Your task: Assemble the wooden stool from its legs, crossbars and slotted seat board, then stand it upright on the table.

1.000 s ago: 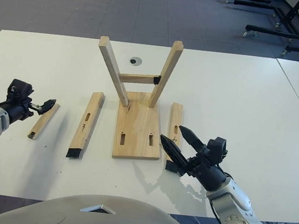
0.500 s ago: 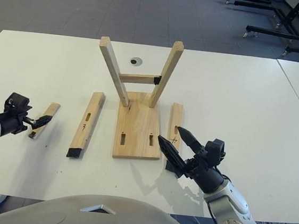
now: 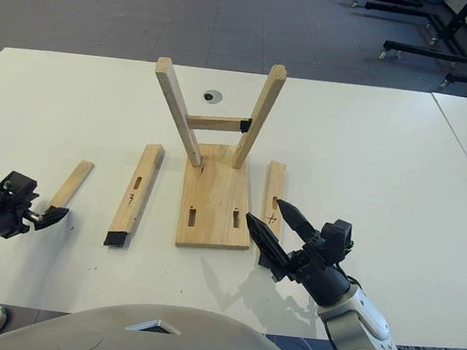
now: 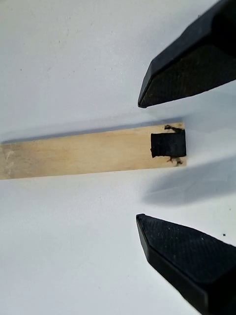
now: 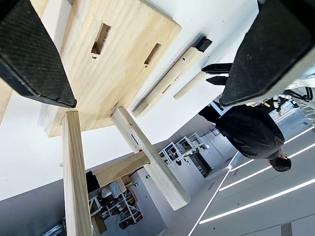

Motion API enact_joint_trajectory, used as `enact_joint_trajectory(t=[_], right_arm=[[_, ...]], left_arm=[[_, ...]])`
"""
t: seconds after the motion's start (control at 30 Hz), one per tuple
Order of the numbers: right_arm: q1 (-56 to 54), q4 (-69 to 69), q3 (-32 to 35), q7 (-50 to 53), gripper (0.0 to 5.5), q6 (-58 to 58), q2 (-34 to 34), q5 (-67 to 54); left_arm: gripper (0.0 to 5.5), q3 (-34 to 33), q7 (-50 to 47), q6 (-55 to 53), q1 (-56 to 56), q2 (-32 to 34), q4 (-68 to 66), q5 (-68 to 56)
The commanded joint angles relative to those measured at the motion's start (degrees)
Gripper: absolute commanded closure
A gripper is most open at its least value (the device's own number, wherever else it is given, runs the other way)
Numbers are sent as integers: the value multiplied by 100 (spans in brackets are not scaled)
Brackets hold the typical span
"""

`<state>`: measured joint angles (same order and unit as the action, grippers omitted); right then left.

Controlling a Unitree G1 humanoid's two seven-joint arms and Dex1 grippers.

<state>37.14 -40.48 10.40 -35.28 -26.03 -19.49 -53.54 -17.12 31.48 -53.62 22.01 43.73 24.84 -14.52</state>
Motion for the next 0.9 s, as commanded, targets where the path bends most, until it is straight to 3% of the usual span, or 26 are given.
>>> enact_joint_trajectory(t=[0.03, 0.47, 0.7, 0.9], right_arm=[[-105, -61, -102, 102, 14, 11, -35, 39], [-229, -26, -134, 148, 14, 28, -115, 55], [-320, -49, -139, 172, 14, 30, -123, -10], [-479, -125, 70, 162, 14, 11, -189, -408]], left_arm=[[223, 146, -68, -83, -39, -125, -102, -4], [407, 157, -88, -219, 74, -309, -495, -177], [422, 286, -26, 457, -61, -445, -1099, -142], [422, -281, -168, 1857, -242, -1614, -816, -782]])
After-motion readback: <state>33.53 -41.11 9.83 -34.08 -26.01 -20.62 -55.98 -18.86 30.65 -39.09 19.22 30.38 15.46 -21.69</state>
